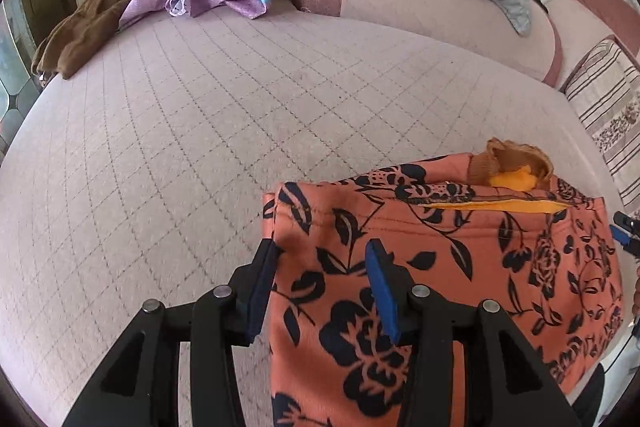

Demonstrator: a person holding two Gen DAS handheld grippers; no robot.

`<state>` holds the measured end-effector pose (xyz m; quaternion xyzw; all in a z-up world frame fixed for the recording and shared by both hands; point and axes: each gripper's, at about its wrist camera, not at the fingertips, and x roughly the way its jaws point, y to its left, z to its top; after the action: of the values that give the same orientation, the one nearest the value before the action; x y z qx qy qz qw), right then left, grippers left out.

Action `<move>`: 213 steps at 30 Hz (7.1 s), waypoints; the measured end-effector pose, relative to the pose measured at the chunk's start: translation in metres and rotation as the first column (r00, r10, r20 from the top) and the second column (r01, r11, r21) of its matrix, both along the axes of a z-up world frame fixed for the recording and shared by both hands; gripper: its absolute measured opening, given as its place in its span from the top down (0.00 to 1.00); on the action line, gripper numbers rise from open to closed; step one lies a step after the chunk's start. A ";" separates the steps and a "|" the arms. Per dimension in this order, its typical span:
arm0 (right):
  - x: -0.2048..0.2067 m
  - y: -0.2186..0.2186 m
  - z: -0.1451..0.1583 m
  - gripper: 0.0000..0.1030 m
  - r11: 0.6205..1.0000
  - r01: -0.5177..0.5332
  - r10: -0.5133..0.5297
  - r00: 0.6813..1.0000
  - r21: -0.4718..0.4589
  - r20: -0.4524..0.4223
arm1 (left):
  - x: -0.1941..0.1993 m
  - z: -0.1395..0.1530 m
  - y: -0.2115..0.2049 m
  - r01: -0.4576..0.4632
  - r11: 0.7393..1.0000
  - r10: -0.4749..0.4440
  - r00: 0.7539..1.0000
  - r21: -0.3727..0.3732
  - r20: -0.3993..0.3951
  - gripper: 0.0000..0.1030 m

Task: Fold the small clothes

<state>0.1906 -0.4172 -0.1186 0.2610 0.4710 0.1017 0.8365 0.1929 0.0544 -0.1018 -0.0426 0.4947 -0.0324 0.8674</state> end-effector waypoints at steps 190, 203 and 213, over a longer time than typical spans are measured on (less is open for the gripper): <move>-0.083 0.113 -0.020 0.20 0.997 -0.072 0.073 0.997 0.004 -0.015 | -0.125 -0.003 0.021 -0.206 0.974 0.194 0.973 -0.096 -0.124 0.59; -0.086 0.111 -0.022 0.18 0.996 -0.089 0.089 0.996 0.019 0.007 | 0.015 -0.013 0.033 -0.171 0.967 0.163 0.985 -0.187 -0.061 0.78; -0.086 0.104 -0.023 0.18 0.995 -0.060 0.060 0.998 0.077 -0.001 | -0.023 0.028 0.026 -0.237 0.970 0.240 0.969 -0.060 0.056 0.41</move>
<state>0.1046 -0.3132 -0.1419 0.2788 0.4756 0.1442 0.8217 0.1703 0.0806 -0.0737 -0.1234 0.4576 0.0576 0.8787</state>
